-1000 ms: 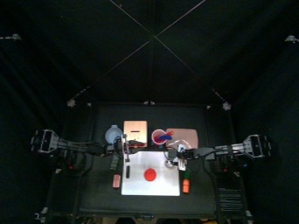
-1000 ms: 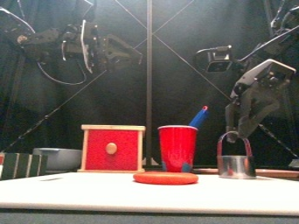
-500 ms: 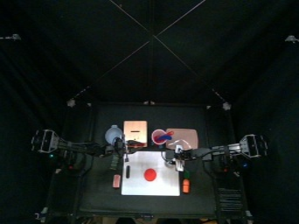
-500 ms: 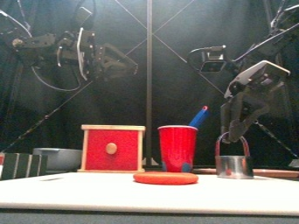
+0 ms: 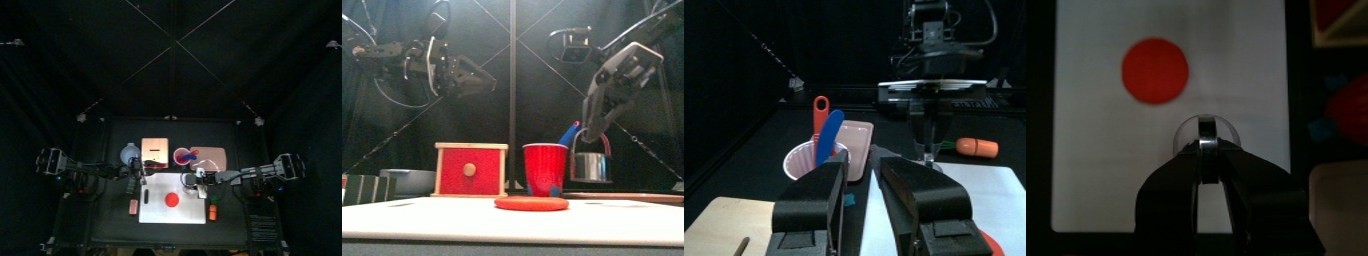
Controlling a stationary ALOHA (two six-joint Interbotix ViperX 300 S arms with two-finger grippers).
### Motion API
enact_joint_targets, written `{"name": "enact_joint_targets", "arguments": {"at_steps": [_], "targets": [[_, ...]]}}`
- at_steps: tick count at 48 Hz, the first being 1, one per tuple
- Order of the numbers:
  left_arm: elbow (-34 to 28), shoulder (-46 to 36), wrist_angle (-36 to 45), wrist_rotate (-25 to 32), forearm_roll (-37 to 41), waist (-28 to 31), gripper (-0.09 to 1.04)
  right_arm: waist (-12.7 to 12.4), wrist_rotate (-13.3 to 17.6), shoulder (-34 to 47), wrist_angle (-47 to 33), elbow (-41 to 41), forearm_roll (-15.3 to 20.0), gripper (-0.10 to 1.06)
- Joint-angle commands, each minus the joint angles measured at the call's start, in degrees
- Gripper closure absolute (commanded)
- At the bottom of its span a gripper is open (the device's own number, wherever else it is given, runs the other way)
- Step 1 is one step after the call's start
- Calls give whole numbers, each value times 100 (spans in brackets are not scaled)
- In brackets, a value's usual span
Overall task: Get the cutter from the drawer then cut the dough then place the extra dough in the bowl
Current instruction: Cut the dough
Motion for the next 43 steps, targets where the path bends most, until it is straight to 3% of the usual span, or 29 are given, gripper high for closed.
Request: {"name": "enact_joint_targets", "arguments": {"at_steps": [1, 22, 43], "targets": [[-26, -9, -62, 18, 9, 0, 27, 114, 0, 246, 0, -536, 35, 46], [105, -44, 0, 26, 0, 9, 27, 404, 0, 1266, 466, -1345, 0, 46], [149, -44, 9, 26, 0, 35, 27, 457, -9, 1556, 545, -1591, -114, 46]]}}
